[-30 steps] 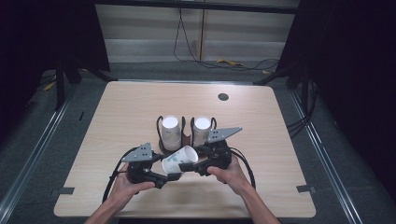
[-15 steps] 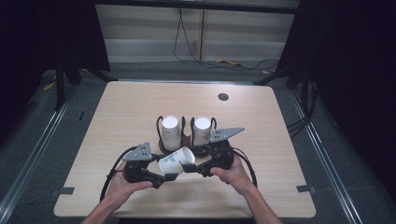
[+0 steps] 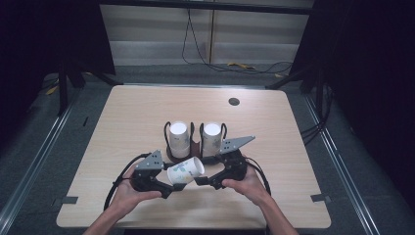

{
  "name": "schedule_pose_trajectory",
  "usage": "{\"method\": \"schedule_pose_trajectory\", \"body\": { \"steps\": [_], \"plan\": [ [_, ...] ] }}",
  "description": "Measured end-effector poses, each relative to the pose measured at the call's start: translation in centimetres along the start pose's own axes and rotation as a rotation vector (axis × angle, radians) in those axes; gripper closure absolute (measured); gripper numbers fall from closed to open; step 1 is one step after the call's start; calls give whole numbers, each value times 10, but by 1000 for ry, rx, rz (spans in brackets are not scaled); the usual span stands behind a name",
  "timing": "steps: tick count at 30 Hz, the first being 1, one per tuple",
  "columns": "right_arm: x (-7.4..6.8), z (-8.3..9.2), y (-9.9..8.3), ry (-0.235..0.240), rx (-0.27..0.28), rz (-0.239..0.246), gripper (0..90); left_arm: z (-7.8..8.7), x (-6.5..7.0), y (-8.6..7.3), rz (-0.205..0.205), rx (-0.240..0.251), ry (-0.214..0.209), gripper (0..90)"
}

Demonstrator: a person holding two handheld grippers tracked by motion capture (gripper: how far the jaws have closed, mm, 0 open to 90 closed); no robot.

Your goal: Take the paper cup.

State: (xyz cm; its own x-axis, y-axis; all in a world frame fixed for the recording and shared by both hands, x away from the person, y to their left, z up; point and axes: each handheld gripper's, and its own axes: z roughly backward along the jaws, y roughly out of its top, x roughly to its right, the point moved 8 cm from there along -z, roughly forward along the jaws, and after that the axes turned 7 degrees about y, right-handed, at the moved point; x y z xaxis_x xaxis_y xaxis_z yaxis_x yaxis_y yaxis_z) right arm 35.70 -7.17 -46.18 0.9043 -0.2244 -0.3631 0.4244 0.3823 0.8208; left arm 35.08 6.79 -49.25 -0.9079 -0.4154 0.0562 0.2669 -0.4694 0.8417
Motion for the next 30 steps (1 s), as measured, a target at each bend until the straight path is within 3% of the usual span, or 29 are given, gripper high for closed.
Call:
{"method": "schedule_pose_trajectory", "body": {
  "steps": [4,9,15,19,20,22,30],
  "plan": [
    [0,-2,-8,-16,-50,10,186,-2,1,-5,-18,-31,4,270],
    [0,-3,-13,-18,-104,26,202,-2,-2,-6,-2,-61,0,272],
    [2,-1,-10,-15,-139,42,205,-2,-3,-6,-27,-92,-1,274],
    [3,-6,-14,-10,-194,50,218,-4,0,-12,-45,-135,-3,273],
    [2,-10,-19,-7,-235,59,215,-5,1,-13,-45,-134,-6,273],
    [1,-13,-21,-3,-249,68,215,-5,2,-16,-71,-159,-14,274],
    [5,-19,-23,-13,-358,97,219,-10,4,-15,-99,-165,-9,272]
  ]
}}
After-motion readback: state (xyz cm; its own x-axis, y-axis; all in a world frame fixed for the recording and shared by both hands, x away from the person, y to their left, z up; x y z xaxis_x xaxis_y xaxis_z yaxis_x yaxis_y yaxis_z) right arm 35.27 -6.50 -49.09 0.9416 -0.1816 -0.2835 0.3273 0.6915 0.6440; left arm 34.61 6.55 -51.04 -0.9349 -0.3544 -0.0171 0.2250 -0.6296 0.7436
